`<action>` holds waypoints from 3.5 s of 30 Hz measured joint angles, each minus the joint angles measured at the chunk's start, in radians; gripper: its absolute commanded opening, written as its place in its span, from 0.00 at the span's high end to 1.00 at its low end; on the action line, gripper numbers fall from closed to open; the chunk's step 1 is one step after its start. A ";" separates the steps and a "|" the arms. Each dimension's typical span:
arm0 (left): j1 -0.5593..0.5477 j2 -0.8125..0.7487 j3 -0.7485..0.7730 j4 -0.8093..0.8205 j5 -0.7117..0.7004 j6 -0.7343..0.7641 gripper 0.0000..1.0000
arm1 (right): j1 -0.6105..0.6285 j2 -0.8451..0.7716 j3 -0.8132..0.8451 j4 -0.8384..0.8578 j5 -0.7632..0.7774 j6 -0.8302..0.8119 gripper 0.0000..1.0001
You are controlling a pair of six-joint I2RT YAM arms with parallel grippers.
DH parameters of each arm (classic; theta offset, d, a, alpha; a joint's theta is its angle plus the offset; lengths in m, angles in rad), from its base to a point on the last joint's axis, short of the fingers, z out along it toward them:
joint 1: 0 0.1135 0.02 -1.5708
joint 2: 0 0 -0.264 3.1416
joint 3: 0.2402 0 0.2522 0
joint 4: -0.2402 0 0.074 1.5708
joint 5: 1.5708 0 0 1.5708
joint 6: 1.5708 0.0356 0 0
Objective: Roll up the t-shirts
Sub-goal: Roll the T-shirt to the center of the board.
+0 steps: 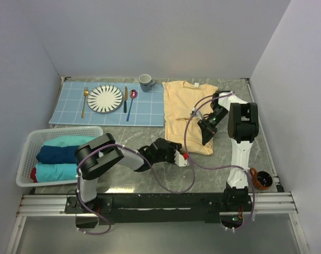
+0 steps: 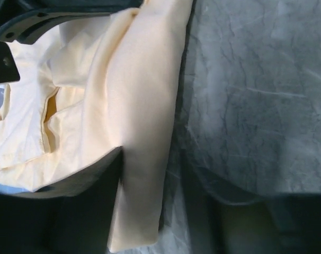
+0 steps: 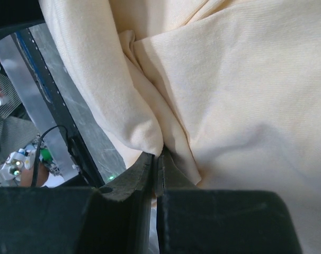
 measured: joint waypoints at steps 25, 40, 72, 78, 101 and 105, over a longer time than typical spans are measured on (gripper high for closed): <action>0.037 0.002 0.127 -0.269 0.101 -0.062 0.76 | -0.106 -0.998 -0.816 0.724 0.016 -0.067 0.22; 0.097 0.018 0.272 -0.521 0.307 -0.125 0.94 | 0.030 -1.487 -1.429 1.293 -0.041 -0.418 0.12; 0.314 0.183 0.725 -0.990 0.703 -0.233 0.94 | 0.116 -0.962 -0.964 1.111 0.080 -0.322 0.96; 0.378 0.317 0.976 -1.250 0.811 -0.233 0.95 | 0.088 -0.831 -0.787 0.822 0.002 -0.276 0.95; 0.418 0.593 1.342 -1.539 0.903 -0.288 0.99 | -0.033 -0.154 -0.167 0.161 -0.161 -0.222 0.94; 0.433 0.631 1.369 -1.535 0.913 -0.327 0.99 | -0.037 -0.085 -0.096 0.118 -0.171 -0.171 0.93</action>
